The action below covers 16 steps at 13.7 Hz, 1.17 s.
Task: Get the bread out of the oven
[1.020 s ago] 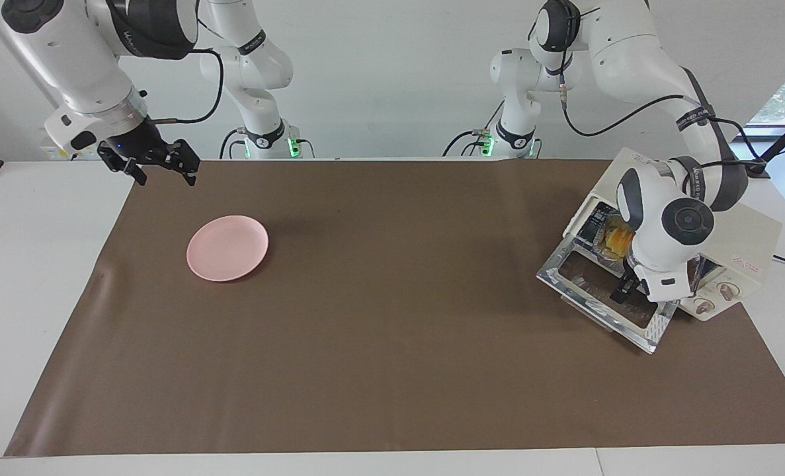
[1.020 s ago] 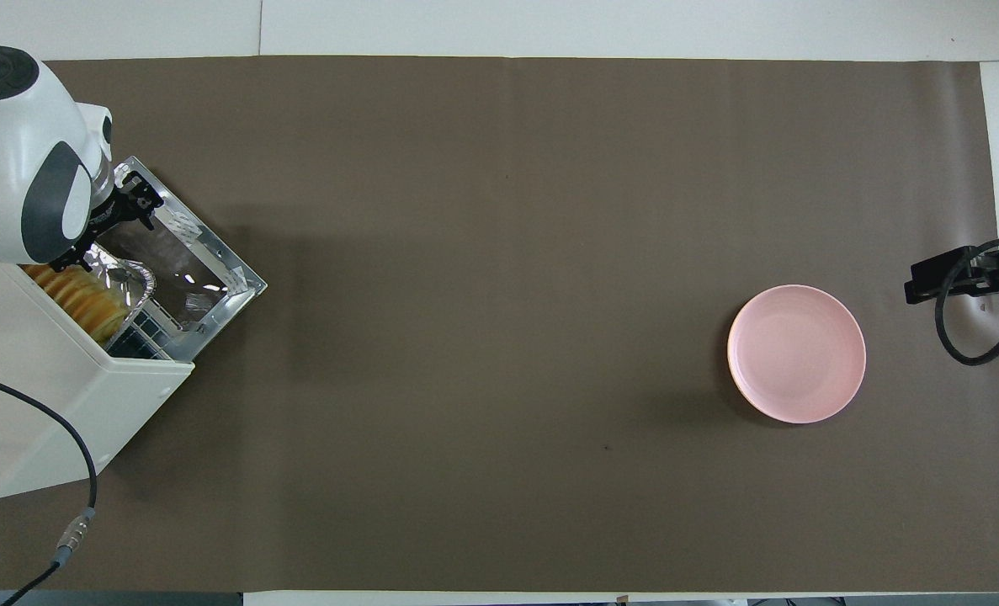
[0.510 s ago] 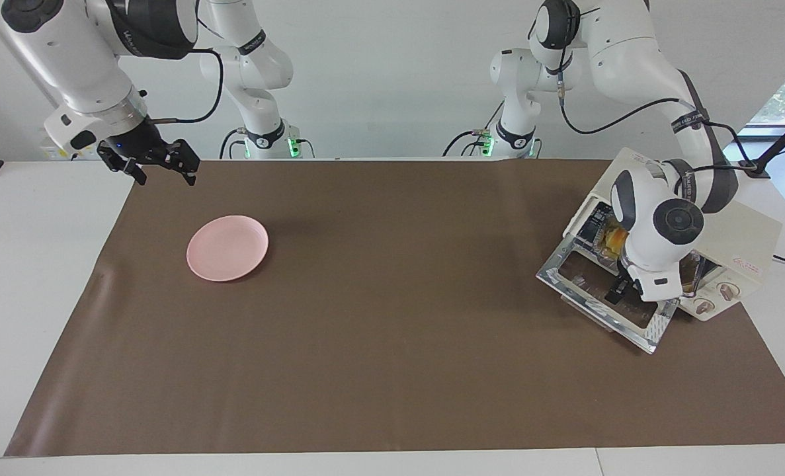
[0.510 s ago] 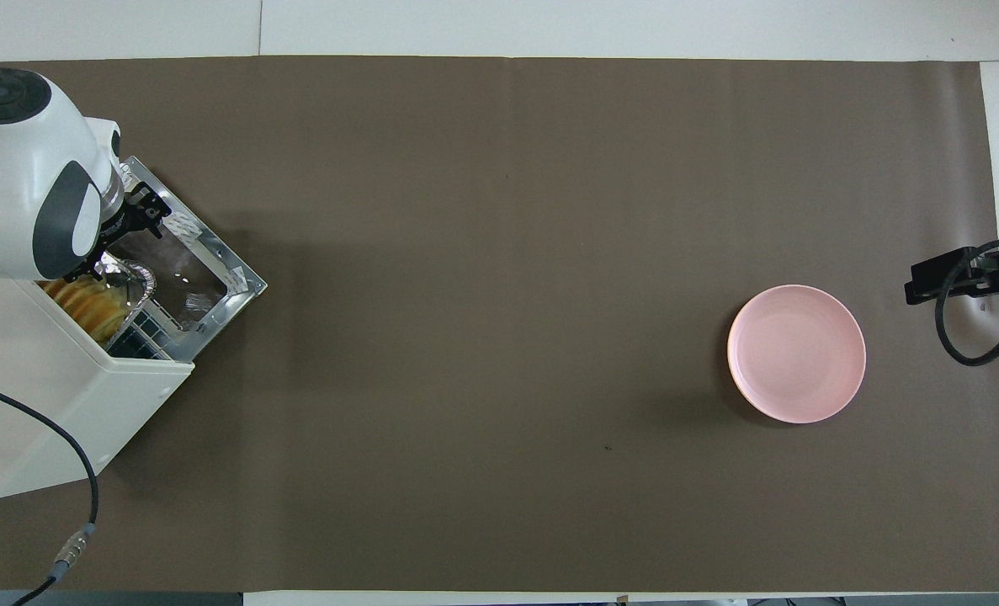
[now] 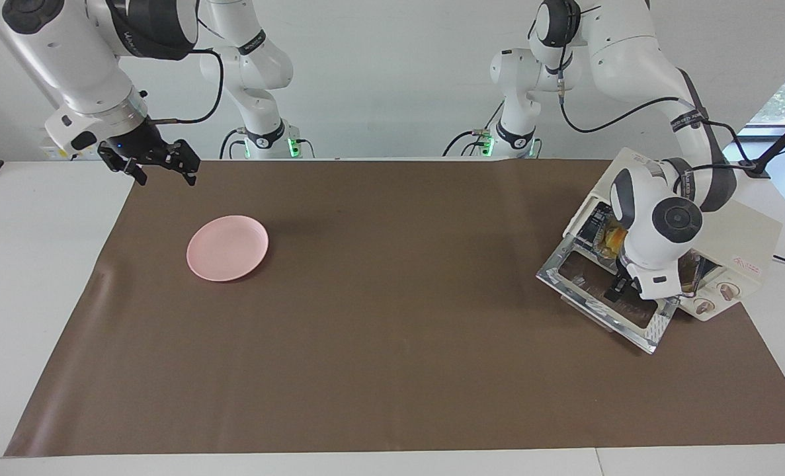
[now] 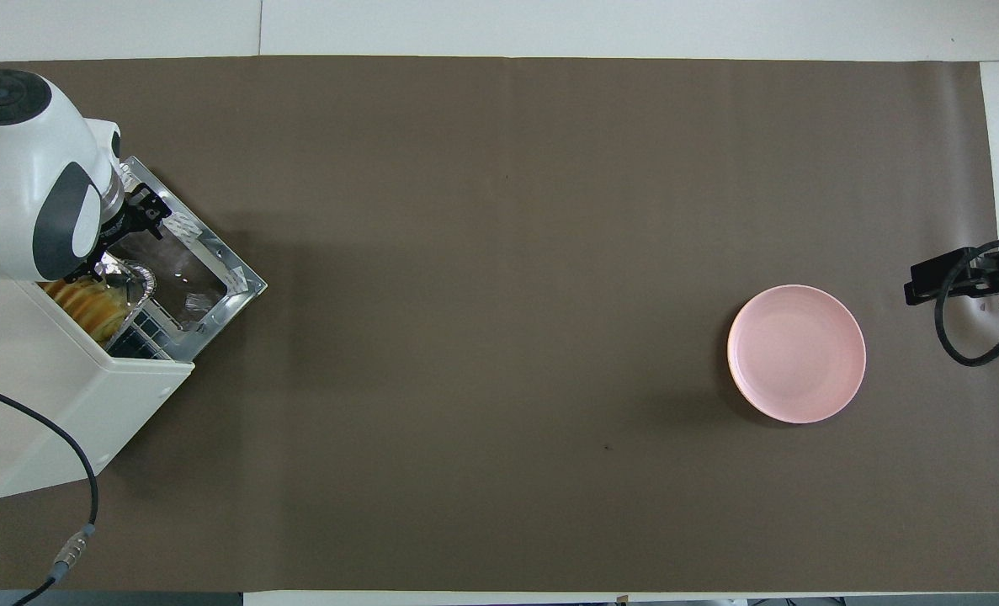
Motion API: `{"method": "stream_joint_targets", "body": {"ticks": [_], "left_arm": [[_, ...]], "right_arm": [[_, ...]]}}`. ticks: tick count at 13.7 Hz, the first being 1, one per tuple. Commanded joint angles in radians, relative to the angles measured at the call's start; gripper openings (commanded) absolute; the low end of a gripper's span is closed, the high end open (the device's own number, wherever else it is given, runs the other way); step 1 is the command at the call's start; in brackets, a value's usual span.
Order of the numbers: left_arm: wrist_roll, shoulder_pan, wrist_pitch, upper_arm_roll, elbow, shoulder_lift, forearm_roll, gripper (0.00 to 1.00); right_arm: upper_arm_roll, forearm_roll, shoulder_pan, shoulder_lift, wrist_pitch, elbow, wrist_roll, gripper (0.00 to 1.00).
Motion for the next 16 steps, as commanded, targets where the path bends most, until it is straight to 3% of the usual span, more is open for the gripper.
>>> {"method": "stream_joint_targets", "body": {"ticks": [1,2,3,5,6,9,11,16], "left_arm": [[-0.023,-0.002,0.029,0.003,-0.052,-0.040,0.024,0.65],[-0.023,-0.002,0.029,0.003,-0.052,-0.040,0.024,0.59],[-0.025,0.000,0.029,0.003,-0.051,-0.040,0.024,0.46],[-0.020,0.003,0.024,0.003,-0.052,-0.041,0.025,0.05],[-0.013,0.003,0.018,0.003,-0.052,-0.049,0.025,0.00],[0.048,0.003,0.023,0.001,-0.042,-0.064,0.025,0.00],[0.073,-0.017,0.015,-0.007,0.030,-0.051,0.019,0.00],[0.060,-0.193,0.092,-0.011,0.043,-0.049,-0.084,0.00]], "right_arm": [[0.005,0.019,-0.018,-0.036,0.000,-0.040,-0.029,1.00],[0.005,0.019,-0.018,-0.036,0.000,-0.040,-0.029,1.00],[0.005,0.019,-0.018,-0.036,0.000,-0.040,-0.029,1.00],[0.005,0.019,-0.018,-0.036,0.000,-0.040,-0.029,1.00],[0.005,0.019,-0.018,-0.036,0.000,-0.040,-0.029,1.00],[0.005,0.019,-0.018,-0.036,0.000,-0.040,-0.029,1.00],[0.005,0.019,-0.018,-0.036,0.001,-0.040,-0.029,1.00],[0.005,0.019,-0.018,-0.036,0.003,-0.040,-0.029,1.00]]}}
